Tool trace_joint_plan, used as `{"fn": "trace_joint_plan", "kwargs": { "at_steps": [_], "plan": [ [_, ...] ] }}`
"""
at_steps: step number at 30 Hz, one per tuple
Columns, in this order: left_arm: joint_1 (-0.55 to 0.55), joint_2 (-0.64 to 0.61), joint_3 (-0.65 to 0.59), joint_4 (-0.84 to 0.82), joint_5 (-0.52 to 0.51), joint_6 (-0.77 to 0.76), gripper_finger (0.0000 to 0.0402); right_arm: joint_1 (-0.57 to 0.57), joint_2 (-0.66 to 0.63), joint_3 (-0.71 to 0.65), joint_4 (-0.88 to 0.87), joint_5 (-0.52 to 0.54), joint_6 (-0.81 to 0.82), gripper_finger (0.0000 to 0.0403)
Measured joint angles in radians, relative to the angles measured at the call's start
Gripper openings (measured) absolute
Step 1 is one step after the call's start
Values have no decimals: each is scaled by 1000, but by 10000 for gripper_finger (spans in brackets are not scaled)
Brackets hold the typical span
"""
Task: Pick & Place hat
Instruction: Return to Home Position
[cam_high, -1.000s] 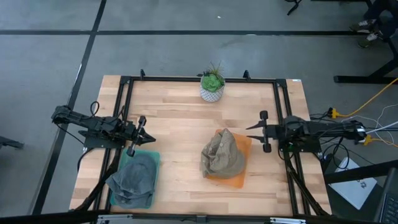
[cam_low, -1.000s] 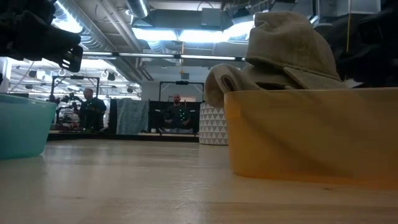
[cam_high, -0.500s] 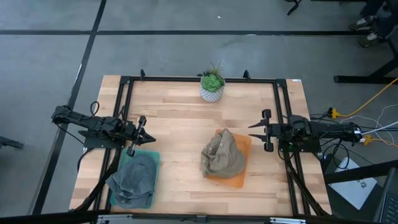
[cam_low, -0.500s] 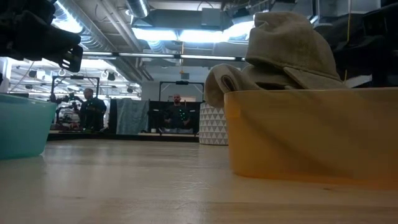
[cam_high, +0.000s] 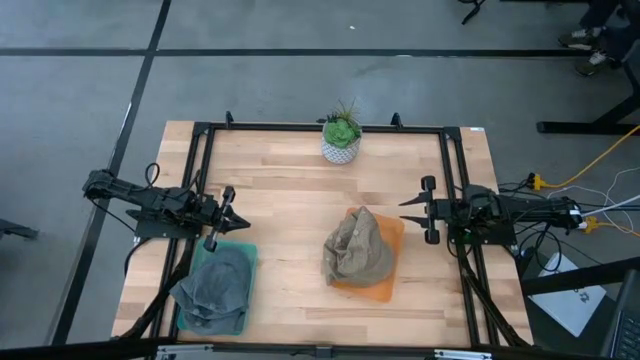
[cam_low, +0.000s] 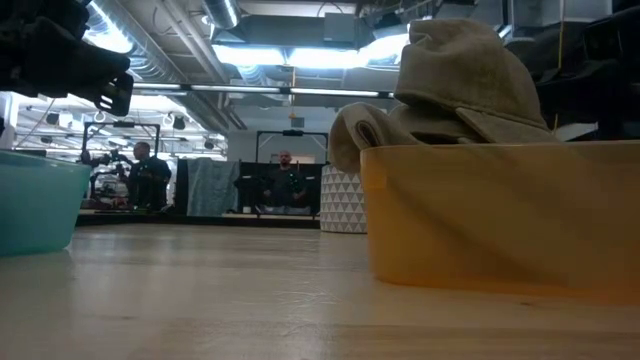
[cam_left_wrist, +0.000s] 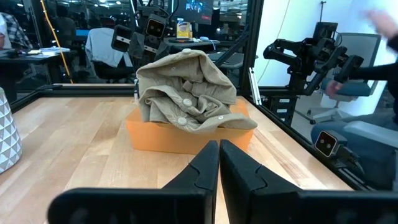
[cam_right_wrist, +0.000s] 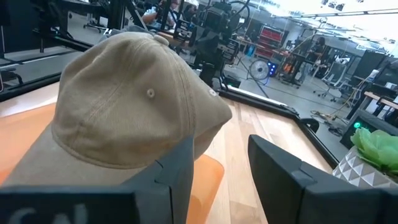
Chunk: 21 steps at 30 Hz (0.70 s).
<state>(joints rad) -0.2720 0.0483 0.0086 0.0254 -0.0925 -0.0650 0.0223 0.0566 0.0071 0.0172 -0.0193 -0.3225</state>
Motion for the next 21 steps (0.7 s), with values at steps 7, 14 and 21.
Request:
{"fn": "trace_joint_plan", "kwargs": {
  "at_steps": [7, 14, 21],
  "plan": [
    [0, 0, 0, 0, 0, 0, 11, 0, 0, 0, 0, 0, 0, 152],
    [0, 0, 0, 0, 0, 0, 9, 0, 0, 0, 0, 0, 0, 152],
    [0, 0, 0, 0, 0, 0, 8, 0, 0, 0, 0, 0, 0, 152]
  ]
}}
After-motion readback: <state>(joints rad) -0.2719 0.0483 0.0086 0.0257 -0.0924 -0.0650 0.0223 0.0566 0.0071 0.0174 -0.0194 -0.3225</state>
